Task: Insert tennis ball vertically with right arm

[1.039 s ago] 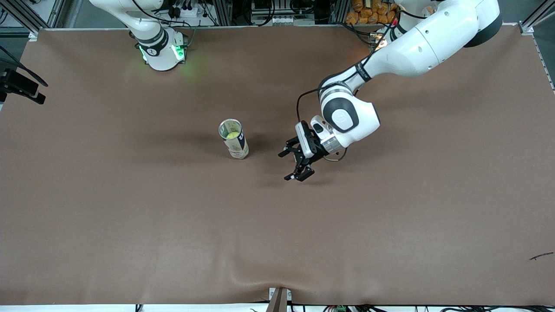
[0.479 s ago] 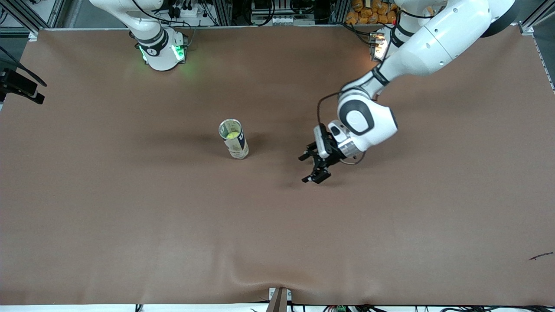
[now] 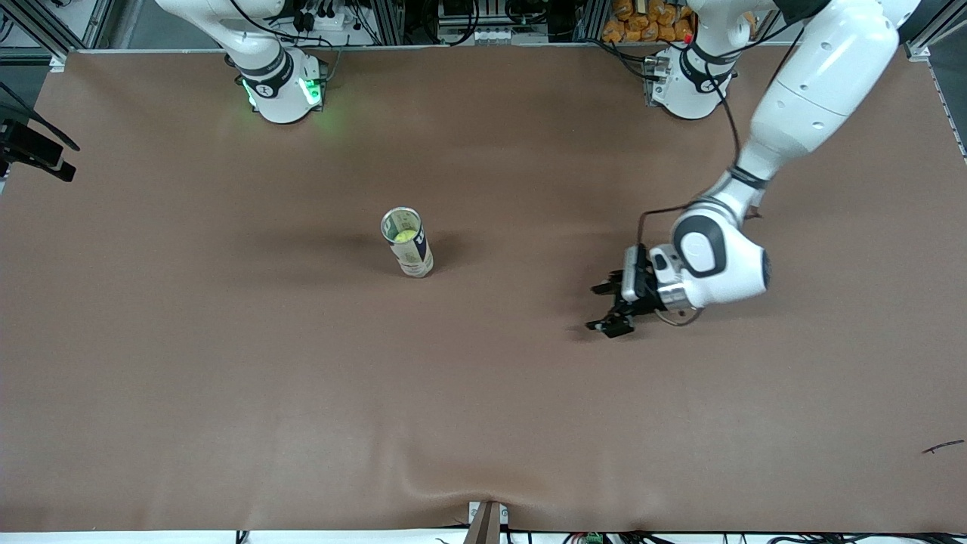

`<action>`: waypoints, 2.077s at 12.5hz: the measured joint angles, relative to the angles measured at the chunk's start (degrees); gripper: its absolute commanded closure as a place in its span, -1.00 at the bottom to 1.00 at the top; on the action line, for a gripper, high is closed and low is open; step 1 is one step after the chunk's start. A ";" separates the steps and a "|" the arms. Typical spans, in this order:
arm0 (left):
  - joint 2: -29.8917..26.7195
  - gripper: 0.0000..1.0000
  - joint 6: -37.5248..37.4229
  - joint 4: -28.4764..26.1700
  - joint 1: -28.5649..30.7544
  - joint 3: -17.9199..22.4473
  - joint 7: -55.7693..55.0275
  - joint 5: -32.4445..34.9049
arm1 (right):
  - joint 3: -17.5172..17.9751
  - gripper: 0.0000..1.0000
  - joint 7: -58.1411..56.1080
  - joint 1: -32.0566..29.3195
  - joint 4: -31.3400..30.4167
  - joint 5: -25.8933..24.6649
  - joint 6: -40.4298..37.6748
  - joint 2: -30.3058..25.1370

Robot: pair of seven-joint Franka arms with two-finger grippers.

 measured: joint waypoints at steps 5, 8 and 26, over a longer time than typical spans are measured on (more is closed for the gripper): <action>-5.00 -1.00 -29.24 14.67 0.12 11.24 -17.56 24.31 | -0.04 -1.00 0.00 0.00 0.02 0.00 0.00 0.00; -5.47 -1.00 -41.42 24.34 0.09 13.31 -31.44 33.09 | -0.06 -1.00 0.00 0.00 0.03 0.00 0.00 0.00; -21.15 -1.00 -54.75 30.19 -13.72 17.08 -148.44 50.03 | -0.16 -1.00 0.00 -0.01 0.13 0.00 0.00 0.00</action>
